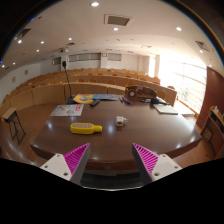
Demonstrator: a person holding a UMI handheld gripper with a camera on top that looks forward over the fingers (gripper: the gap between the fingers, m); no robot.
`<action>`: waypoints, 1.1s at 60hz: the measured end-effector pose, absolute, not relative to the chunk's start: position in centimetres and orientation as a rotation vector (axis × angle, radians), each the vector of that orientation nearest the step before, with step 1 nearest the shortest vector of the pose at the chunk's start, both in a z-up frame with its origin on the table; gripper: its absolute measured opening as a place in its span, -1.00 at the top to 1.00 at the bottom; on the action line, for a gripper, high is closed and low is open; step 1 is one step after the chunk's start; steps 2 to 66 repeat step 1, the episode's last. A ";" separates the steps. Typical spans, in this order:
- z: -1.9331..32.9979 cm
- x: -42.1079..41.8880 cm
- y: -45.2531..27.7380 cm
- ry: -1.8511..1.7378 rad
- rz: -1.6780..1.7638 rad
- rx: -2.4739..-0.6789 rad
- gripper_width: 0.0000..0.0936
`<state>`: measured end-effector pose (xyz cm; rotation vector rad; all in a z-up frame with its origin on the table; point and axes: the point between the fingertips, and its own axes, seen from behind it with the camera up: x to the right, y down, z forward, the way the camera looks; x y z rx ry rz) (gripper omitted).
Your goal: Unplug charger
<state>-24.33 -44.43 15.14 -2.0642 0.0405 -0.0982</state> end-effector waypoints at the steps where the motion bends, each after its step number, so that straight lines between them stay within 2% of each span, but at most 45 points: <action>1: 15.1 -24.3 -44.5 0.041 -0.102 -2.065 -0.82; 66: 15.1 -24.3 -44.5 0.041 -0.102 -2.065 -0.82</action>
